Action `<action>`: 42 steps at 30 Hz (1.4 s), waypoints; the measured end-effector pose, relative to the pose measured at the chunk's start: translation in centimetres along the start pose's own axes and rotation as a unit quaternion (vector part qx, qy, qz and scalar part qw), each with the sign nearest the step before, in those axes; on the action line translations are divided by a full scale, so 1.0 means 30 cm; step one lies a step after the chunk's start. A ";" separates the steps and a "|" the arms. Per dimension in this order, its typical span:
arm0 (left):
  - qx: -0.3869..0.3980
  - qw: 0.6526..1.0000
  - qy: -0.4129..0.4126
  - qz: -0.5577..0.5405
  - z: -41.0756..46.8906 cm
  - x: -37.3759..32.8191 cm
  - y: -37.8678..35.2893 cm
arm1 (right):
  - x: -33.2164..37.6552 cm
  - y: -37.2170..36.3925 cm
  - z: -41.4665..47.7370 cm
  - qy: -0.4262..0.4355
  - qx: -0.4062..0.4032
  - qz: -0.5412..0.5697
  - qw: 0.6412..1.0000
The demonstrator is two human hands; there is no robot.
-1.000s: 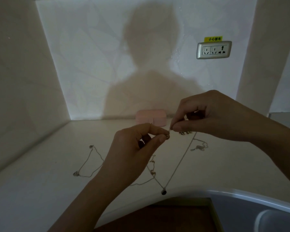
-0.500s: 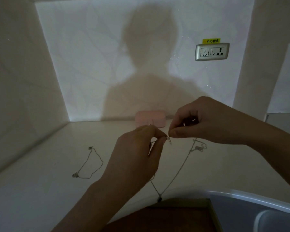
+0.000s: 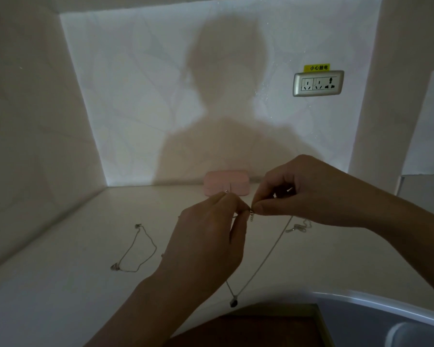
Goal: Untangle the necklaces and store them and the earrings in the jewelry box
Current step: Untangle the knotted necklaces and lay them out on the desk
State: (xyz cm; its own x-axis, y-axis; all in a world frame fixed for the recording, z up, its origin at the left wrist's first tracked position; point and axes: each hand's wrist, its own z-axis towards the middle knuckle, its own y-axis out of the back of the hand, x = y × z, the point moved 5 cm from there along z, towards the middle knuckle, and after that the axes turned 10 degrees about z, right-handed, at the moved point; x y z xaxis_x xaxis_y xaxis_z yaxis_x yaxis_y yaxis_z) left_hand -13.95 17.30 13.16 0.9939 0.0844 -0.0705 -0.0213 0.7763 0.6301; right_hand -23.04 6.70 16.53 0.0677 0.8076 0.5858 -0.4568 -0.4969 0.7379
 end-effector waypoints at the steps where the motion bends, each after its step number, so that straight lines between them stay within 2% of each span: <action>1: 0.001 1.000 0.005 0.010 0.001 -0.001 0.001 | -0.001 0.000 0.000 -0.001 -0.001 -0.002 1.000; 9: -0.010 0.999 0.009 0.050 -0.006 0.001 -0.007 | -0.002 0.001 0.002 -0.007 -0.013 0.014 1.000; 27: 0.024 0.999 0.010 0.047 -0.005 -0.007 -0.029 | -0.009 -0.009 0.003 0.005 -0.009 0.004 1.000; 35: 0.070 0.997 0.041 0.009 0.004 -0.001 -0.032 | 0.002 -0.014 -0.005 0.042 0.003 -0.066 0.997; 42: 0.100 0.992 0.056 -0.061 0.004 0.004 -0.020 | -0.012 -0.012 -0.002 0.033 0.056 -0.035 0.997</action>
State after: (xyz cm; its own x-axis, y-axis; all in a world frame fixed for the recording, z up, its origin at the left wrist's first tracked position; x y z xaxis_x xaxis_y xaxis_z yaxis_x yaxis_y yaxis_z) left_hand -13.80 16.77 12.87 0.9694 0.0759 -0.2335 0.1303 0.6472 0.7511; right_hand -22.96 6.62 16.03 0.0354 0.8594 0.5101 -0.3515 -0.4671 0.8113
